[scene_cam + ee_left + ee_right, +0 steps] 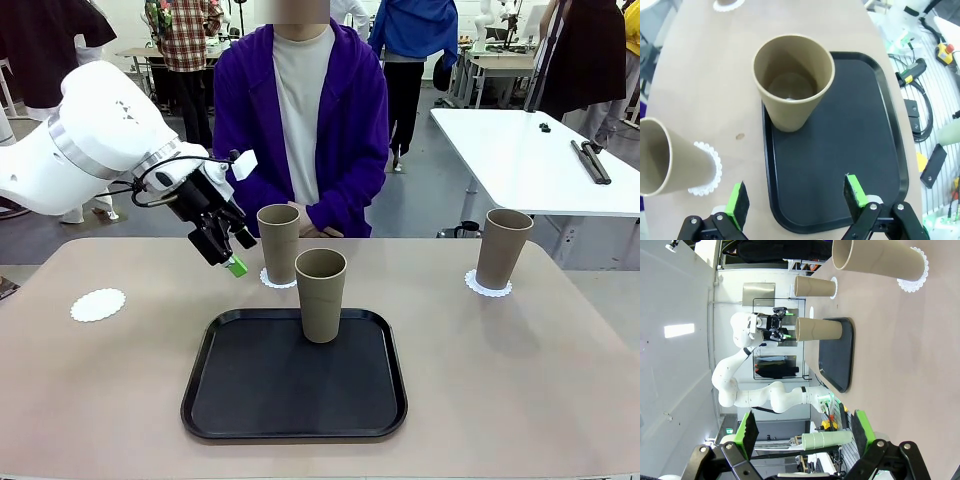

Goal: Place coasters on the table and set cups on them.
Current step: Take one Reusable plastic cup from the Flat Tray and place it on a coaster set by the human.

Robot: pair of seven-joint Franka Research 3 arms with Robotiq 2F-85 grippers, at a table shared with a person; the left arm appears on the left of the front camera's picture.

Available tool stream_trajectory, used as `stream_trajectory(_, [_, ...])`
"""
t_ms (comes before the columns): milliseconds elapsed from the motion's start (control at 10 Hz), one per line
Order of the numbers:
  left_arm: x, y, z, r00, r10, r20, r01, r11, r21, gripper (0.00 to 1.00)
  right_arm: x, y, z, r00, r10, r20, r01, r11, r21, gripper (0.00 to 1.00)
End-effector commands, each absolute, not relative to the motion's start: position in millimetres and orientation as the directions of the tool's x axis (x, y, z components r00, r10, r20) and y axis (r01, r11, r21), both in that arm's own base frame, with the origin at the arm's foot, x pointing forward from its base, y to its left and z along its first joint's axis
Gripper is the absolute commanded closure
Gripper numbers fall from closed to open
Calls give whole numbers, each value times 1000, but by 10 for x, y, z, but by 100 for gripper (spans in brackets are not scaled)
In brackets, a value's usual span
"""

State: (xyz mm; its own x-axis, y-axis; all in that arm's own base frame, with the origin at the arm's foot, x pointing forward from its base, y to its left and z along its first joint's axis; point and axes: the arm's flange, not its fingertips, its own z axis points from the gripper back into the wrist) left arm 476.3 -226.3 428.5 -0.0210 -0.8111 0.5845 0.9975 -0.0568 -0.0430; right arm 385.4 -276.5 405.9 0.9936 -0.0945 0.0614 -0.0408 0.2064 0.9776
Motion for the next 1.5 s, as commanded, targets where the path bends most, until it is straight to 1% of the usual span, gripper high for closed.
stream_trajectory(0, [4752, -2170, 4134, -111, -741, 663, 987, -157, -11, 0, 3859, -2764, 4068, 993, -102, 60, -39, 204, 978, 0])
stream_trajectory(100, [4751, -2147, 4061, -147, -690, 708, 982, -185, 23, 0, 3859, -2764, 4068, 993, -102, 60, -39, 204, 978, 0])
stream_trajectory(200, [4769, -2118, 4009, -149, -641, 753, 982, -186, 36, 0, 3859, -2764, 4068, 993, -102, 60, -39, 204, 978, 0])
stream_trajectory(300, [4771, -2069, 3985, -88, -585, 807, 985, -169, -15, 0, 3859, -2764, 4068, 993, -102, 60, -39, 204, 978, 0])
stream_trajectory(600, [4666, -1892, 3864, -13, -431, 902, 988, -143, -53, 0, 3859, -2764, 4068, 993, -102, 60, -39, 204, 978, 0])
stream_trajectory(700, [4652, -1869, 3764, 40, -384, 923, 989, -118, -92, 0, 3859, -2764, 4068, 993, -102, 60, -39, 204, 978, 0])
stream_trajectory(800, [4638, -1844, 3655, 82, -354, 932, 989, -87, -120, 0, 3859, -2764, 4068, 993, -102, 60, -39, 204, 978, 0])
stream_trajectory(1100, [4605, -1868, 3403, 51, -343, 938, 996, -51, -73, 0, 3859, -2764, 4068, 993, -102, 60, -39, 204, 978, 0])
stream_trajectory(1200, [4619, -1877, 3365, 69, -356, 932, 994, -56, -95, 0, 3859, -2764, 4068, 993, -102, 60, -39, 204, 978, 0])
stream_trajectory(1300, [4624, -1885, 3412, 85, -429, 899, 986, -94, -138, 0, 3859, -2764, 4068, 993, -102, 60, -39, 204, 978, 0])
stream_trajectory(1400, [4618, -1828, 3416, 91, -363, 927, 990, -65, -122, 0, 3859, -2764, 4068, 993, -102, 60, -39, 204, 978, 0])
